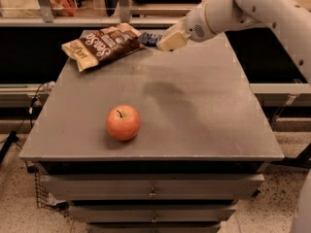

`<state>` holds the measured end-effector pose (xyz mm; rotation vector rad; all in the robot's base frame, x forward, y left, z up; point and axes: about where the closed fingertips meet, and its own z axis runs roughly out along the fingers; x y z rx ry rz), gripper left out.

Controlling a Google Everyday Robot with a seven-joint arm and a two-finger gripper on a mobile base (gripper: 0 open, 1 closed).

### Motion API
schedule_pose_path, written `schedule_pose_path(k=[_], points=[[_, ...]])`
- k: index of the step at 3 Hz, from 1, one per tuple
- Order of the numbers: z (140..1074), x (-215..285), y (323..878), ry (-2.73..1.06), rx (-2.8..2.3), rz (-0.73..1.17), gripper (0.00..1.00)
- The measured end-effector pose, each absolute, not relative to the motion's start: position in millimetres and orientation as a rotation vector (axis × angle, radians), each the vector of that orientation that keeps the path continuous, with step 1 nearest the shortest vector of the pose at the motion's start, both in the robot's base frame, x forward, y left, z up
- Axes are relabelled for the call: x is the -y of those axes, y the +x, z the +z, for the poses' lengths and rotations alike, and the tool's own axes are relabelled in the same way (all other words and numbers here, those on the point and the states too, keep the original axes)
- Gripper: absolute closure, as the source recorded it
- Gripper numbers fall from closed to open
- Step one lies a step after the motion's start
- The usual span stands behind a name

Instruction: Move rxbar blueberry near brown chip bag

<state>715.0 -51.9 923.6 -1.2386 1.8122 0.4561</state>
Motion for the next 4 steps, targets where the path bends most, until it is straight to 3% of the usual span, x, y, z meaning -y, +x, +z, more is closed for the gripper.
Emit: schedule_pose_path(k=[2, 3, 4], points=[[883.4, -12.6, 729.4, -1.265, -1.846, 0.532, 1.00], [869.7, -34.3, 743.2, -1.258, -1.866, 0.558, 0.84], [862.6, -43.6, 756.6, -1.236, -1.883, 0.561, 0.61]])
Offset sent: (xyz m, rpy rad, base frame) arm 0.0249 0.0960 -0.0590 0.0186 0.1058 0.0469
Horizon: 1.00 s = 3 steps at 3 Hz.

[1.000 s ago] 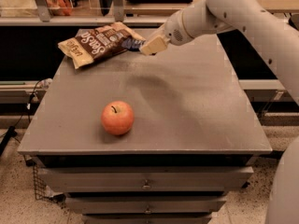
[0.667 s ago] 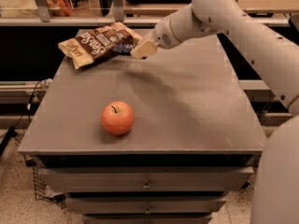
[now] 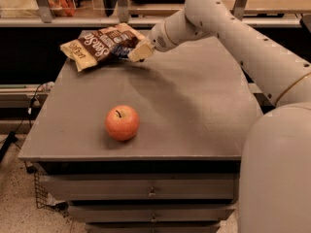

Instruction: Move rxbar blueberry near brown chip bag

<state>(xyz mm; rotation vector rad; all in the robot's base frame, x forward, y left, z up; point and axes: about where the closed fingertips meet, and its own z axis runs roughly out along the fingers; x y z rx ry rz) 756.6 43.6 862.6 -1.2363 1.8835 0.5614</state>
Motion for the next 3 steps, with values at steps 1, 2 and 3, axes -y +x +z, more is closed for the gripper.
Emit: schedule_pose_path(k=[1, 2, 3], points=[[858.8, -46.5, 764.8, -1.217, -1.896, 0.557, 0.38], [857.8, -46.3, 769.4, -1.203, -1.903, 0.552, 0.15], [861.1, -41.2, 770.6, -1.184, -1.904, 0.552, 0.00]])
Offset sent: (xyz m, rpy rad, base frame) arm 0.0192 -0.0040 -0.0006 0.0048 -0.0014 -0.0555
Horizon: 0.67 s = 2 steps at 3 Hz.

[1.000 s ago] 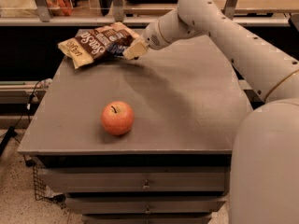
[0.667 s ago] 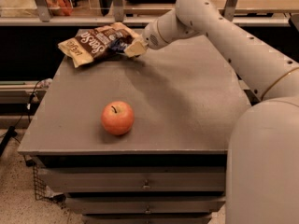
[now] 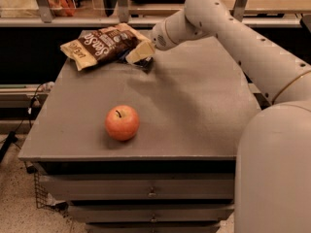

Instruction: Move rxbar blueberry near brown chip bag

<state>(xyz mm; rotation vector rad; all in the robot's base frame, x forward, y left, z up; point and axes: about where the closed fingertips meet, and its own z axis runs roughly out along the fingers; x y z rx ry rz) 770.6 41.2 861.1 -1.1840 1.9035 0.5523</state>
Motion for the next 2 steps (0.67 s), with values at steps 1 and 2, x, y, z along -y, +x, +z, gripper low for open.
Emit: schedule_pose_path(k=[1, 2], points=[[871.1, -19.3, 769.0, -1.136, -1.892, 0.559, 0.00], [894.4, 54.8, 756.2, -0.989, -1.837, 0.593, 0.00]])
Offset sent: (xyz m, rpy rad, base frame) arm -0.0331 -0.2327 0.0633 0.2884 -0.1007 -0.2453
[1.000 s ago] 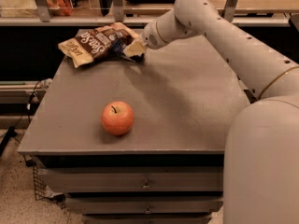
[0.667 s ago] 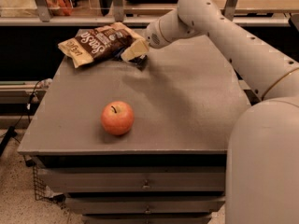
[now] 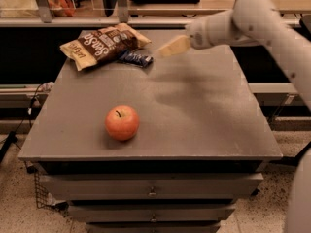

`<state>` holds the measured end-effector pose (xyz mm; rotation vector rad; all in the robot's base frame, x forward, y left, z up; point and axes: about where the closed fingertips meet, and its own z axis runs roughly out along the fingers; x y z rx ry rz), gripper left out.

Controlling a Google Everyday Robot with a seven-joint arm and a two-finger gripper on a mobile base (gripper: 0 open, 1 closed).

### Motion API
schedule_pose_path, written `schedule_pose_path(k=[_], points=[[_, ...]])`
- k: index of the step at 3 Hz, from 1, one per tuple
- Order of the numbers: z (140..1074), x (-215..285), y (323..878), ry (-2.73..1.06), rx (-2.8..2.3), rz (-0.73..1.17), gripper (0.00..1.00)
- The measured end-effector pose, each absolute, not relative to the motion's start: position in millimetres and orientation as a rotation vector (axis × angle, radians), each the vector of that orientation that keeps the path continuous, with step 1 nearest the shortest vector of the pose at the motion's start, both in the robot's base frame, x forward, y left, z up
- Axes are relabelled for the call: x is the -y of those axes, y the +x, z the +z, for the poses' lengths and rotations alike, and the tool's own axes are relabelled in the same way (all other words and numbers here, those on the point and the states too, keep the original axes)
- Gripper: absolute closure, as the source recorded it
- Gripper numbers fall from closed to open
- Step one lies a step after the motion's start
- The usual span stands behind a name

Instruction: Move rxbar blueberry near brown chip bag

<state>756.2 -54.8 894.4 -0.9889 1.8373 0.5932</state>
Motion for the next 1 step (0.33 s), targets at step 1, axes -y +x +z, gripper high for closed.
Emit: schedule_pose_path(k=[1], points=[[917.1, 142.6, 734.7, -0.809, -1.800, 0.570, 0.00]])
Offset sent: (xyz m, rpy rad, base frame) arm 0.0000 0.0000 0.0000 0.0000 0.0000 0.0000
